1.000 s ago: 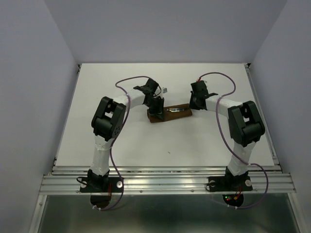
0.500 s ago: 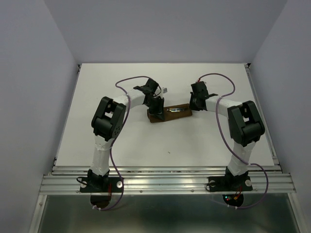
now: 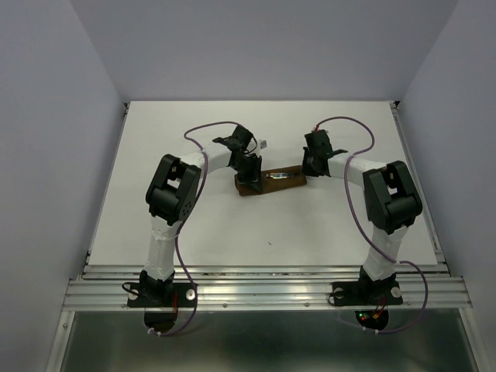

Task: Fold the napkin into a case and place the utensils inside
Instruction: Stuff the knife into the folded napkin.

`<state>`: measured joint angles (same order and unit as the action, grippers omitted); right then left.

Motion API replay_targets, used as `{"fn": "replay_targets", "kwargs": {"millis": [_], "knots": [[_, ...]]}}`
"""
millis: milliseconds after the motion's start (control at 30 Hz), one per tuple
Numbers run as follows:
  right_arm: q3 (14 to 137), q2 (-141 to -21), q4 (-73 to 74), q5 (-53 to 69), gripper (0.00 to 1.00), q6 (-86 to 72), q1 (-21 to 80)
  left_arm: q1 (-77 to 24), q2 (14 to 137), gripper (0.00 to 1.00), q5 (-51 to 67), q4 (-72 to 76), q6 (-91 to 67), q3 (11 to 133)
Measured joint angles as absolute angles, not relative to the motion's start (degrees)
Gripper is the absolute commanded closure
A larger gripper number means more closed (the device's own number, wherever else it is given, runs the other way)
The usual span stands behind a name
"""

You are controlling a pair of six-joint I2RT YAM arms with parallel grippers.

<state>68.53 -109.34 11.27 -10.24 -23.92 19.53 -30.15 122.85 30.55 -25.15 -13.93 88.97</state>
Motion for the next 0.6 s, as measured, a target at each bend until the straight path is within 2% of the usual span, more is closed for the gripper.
{"fn": "replay_targets", "kwargs": {"millis": [600], "knots": [[68.9,-109.3,11.0,-9.6,0.99,-23.5,19.5,-30.2,122.8,0.87,30.7,-25.1,-13.7,88.9]]}}
